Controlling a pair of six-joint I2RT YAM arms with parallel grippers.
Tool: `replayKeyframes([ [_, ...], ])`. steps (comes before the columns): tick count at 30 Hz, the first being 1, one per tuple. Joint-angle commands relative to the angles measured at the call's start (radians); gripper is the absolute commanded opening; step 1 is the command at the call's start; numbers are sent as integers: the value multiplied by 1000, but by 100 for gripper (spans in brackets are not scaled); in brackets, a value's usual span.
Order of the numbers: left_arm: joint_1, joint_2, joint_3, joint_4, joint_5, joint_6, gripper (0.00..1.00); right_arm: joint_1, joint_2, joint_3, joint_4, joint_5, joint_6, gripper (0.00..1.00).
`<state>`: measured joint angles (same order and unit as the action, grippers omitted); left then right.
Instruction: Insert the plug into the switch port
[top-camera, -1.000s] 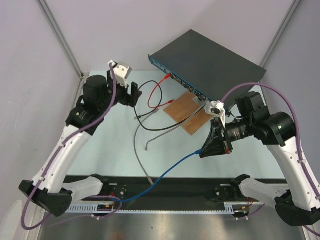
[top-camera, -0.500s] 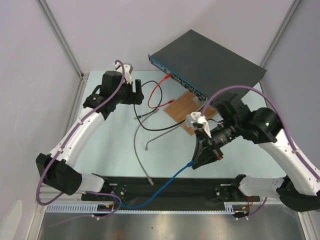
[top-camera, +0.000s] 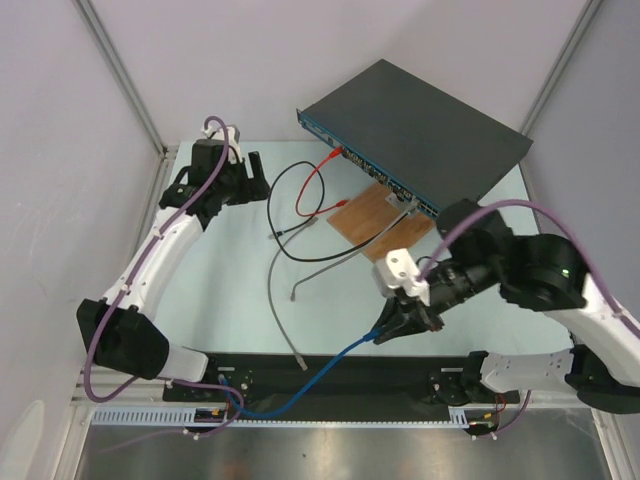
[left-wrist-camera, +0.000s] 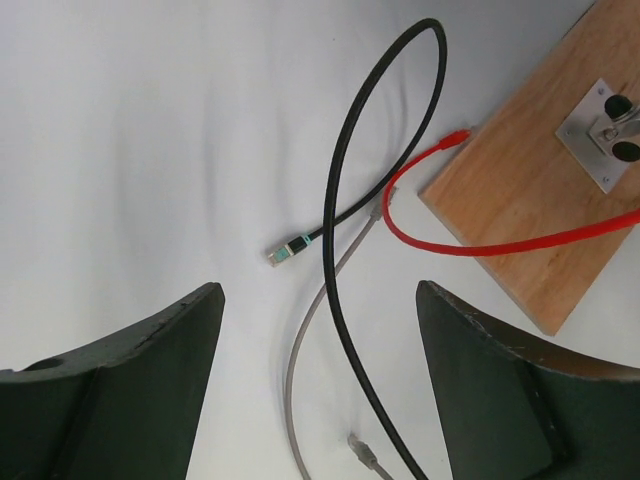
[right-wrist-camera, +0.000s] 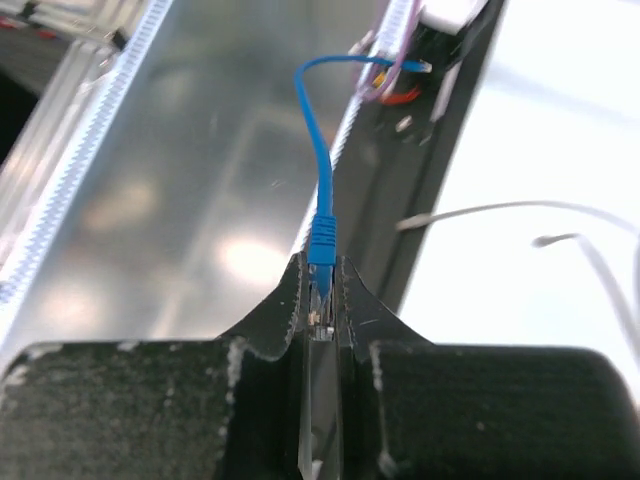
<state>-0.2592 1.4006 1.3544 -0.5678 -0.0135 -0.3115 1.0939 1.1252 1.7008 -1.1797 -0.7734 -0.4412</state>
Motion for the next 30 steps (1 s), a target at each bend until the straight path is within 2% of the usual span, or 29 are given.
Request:
replayKeyframes([
  [1,5,20,-12,23,43,-20,83,20,-59,69,84,97,-51,0],
  [4,9,23,-29,28,47,-18,84,8,-91,85,107,148,-53,0],
  [9,54,21,-73,60,132,-34,84,-32,-157,72,147,180,-59,0],
  [13,81,46,-78,63,164,-37,83,-34,-191,83,112,233,-119,0],
  [17,86,28,-92,101,190,-23,83,-64,-214,83,120,327,-52,0],
  [20,92,-26,-123,144,230,-21,83,-135,-251,12,130,352,51,0],
  [26,101,-145,-140,180,257,-21,85,-308,-232,-81,46,266,261,0],
  [30,100,-213,-109,171,264,-26,86,-361,-173,-105,11,132,282,0],
])
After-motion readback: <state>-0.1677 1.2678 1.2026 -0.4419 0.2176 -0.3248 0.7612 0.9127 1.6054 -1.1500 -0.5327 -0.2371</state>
